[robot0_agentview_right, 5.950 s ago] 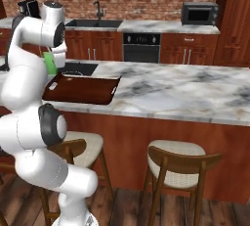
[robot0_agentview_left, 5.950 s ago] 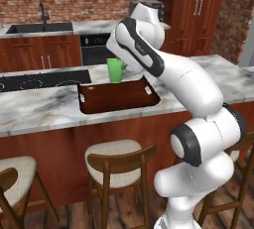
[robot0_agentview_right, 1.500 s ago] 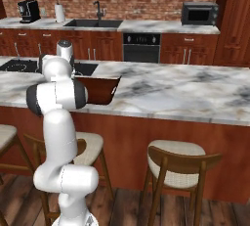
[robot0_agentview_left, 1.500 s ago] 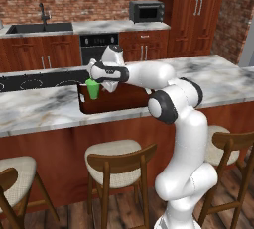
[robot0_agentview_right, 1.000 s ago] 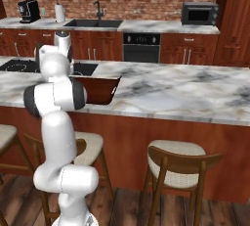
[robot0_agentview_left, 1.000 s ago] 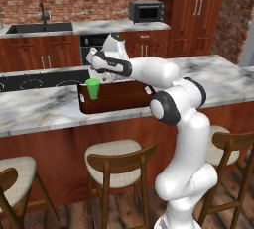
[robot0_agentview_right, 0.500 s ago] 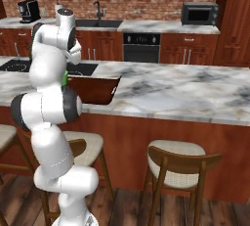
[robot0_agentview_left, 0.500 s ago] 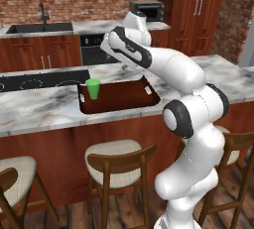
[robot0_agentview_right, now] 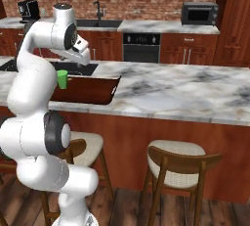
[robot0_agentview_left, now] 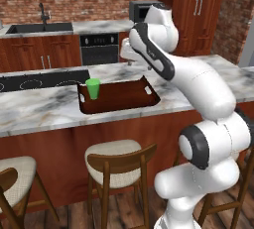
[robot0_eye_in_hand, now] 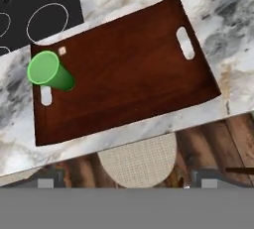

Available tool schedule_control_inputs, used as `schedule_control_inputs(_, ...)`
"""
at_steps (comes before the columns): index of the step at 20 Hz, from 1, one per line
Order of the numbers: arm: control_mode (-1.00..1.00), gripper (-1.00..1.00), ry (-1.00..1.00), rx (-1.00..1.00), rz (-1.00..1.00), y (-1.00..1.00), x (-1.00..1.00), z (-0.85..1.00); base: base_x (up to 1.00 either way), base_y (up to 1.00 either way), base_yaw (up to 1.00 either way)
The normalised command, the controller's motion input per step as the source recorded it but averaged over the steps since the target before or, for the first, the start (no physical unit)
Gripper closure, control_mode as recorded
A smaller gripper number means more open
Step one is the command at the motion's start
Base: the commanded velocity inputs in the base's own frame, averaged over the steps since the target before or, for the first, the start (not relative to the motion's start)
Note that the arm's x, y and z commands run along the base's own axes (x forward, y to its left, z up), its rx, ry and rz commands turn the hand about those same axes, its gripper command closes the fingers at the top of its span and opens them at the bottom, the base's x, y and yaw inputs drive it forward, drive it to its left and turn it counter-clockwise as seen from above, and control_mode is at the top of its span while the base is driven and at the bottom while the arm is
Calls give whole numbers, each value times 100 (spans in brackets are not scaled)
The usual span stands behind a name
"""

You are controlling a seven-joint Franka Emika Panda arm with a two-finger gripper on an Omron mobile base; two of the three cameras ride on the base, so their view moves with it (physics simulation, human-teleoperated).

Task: There is a tray on the dining counter. Grab the cup, mug, and pitcher and place them on the tray. The pitcher may be placed next to the tray if it cannot fit the tray.

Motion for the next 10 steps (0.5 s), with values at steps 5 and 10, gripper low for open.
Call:
schedule_control_inputs(5,-100,-100,-5,-26,26,-43,-100,23,0,0,0)
schedule_control_inputs(10,-100,-100,-9,-14,17,-26,-100,16,0,0,0)
